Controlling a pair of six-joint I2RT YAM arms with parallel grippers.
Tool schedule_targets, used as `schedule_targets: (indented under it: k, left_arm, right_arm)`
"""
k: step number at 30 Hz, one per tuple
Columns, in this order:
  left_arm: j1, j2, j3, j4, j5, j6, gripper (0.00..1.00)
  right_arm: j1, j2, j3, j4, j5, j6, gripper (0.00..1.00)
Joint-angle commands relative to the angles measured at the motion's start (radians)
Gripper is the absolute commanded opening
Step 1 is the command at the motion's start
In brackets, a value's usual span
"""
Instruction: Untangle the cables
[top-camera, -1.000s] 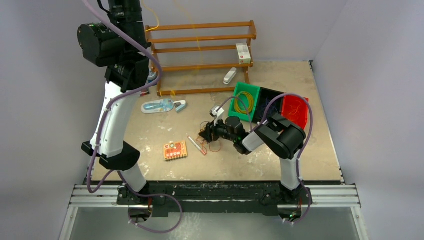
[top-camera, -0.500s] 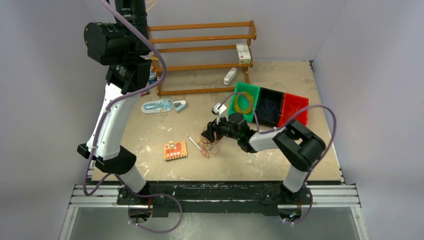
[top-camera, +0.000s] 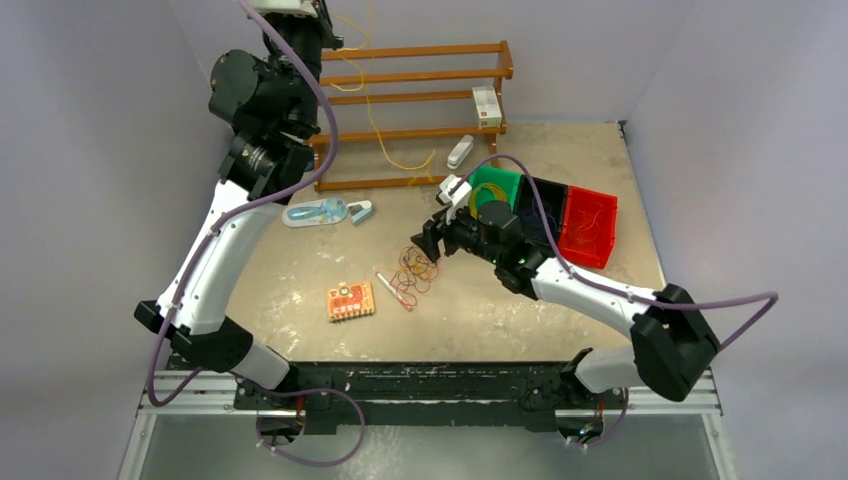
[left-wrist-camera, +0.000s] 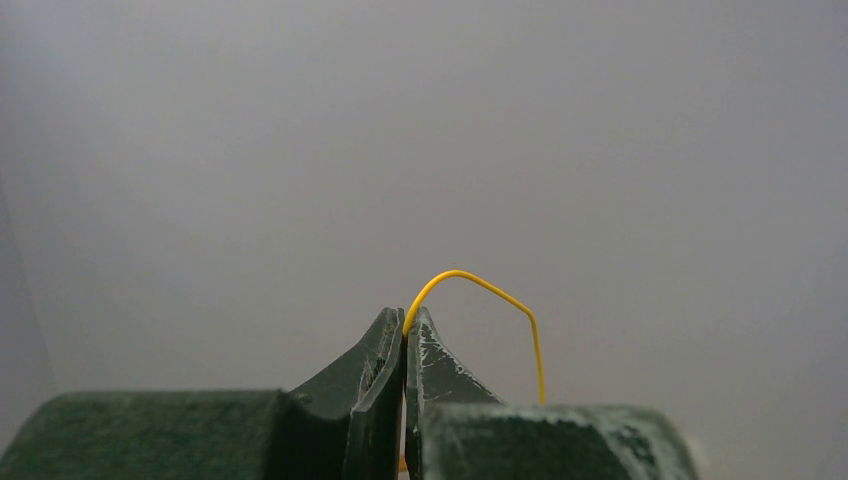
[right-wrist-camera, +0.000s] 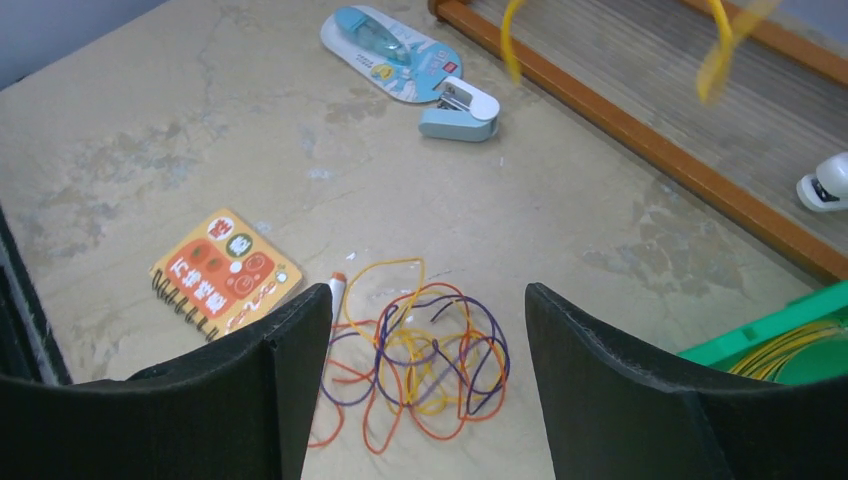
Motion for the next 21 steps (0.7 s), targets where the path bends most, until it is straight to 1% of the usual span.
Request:
schedule_targets:
  k: [1, 2, 4, 7, 11, 13, 16, 19, 21]
  left_arm:
    - [0.004, -0.044, -0.022, -0.026, -0.01, -0.08, 0.0]
    - [0.004, -0.046, -0.027, -0.031, -0.007, -0.088, 0.0]
    - [0.003, -0.05, -0.042, -0.033, -0.004, -0.099, 0.0]
    - [0.003, -0.054, -0.061, -0.037, 0.005, -0.115, 0.0]
    - [0.004, -0.059, -0.078, -0.058, 0.019, -0.143, 0.0]
    - [0.003, -0.068, -0.096, -0.07, 0.029, -0.163, 0.0]
    - [0.003, -0.087, -0.127, -0.088, 0.043, -0.195, 0.0]
    - [0.003, -0.107, -0.155, -0.123, 0.058, -0.218, 0.0]
    - [0.004, -0.126, -0.179, -0.141, 0.049, -0.235, 0.0]
  right_arm:
    - [0.001, -0.085, 0.021, -0.172, -0.09, -0.163, 0.72]
    - [0.002, -0.104, 0.019, -0.196, -0.076, -0.175, 0.71]
    - [0.002, -0.164, -0.021, -0.17, -0.034, -0.163, 0.71]
    - [0.002, -0.278, -0.126, -0.046, 0.035, -0.121, 0.71]
    - [0.001, -0.392, -0.173, 0.068, 0.115, -0.074, 0.71]
    - [0.002, -0.411, -0.185, 0.14, 0.13, -0.069, 0.72]
    - [0.001, -0.399, -0.186, 0.244, 0.113, -0.092, 0.73]
    - [0.001, -0.377, -0.203, 0.366, 0.073, -0.169, 0.73]
    - [0.002, -0.363, -0.203, 0.408, 0.05, -0.224, 0.74]
